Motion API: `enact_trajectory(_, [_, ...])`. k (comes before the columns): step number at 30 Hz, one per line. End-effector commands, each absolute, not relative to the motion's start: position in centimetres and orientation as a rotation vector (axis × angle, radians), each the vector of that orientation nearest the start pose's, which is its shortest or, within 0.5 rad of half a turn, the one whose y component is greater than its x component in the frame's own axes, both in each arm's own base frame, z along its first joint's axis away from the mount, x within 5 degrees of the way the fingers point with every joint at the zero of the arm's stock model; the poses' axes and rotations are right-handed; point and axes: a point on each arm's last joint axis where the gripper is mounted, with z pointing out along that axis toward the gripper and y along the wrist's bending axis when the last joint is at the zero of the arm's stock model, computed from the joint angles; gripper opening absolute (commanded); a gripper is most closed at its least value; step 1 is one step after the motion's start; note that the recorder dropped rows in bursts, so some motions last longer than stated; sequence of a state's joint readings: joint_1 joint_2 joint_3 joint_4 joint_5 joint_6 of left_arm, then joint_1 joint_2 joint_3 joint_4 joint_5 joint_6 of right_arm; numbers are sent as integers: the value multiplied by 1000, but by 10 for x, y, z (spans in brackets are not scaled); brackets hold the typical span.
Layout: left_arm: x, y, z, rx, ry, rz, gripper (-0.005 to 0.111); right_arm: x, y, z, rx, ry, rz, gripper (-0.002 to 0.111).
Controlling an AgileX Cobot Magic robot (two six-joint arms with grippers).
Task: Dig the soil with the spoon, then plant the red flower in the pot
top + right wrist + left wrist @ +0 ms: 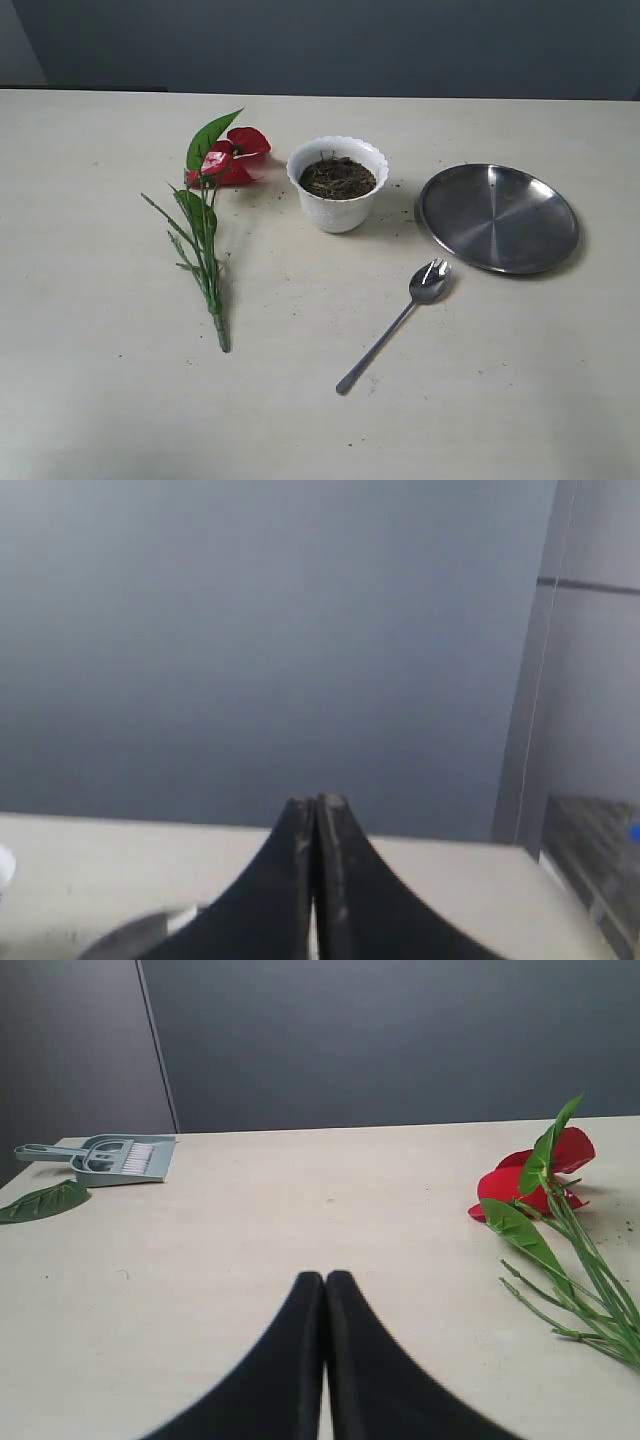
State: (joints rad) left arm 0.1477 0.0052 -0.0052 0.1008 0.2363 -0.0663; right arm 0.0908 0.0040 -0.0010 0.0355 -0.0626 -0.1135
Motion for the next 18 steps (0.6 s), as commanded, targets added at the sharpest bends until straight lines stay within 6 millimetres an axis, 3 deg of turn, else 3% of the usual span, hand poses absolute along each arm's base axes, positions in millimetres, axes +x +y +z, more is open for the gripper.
enact_trajectory(1, [54,10,192,-121,1719,150,0,50,4,238,-27,1201,105,-1])
enact_trajectory(5, [54,10,192,-121,1719,150,0,44,3,250,63,1053,246,-1])
enact_trajectory(12, [54,10,192,-121,1719,150,0,33,1,266,68,838,267,-1])
enact_trajectory(18, [54,10,192,-121,1719,150,0,25,-1,274,148,707,467,-1])
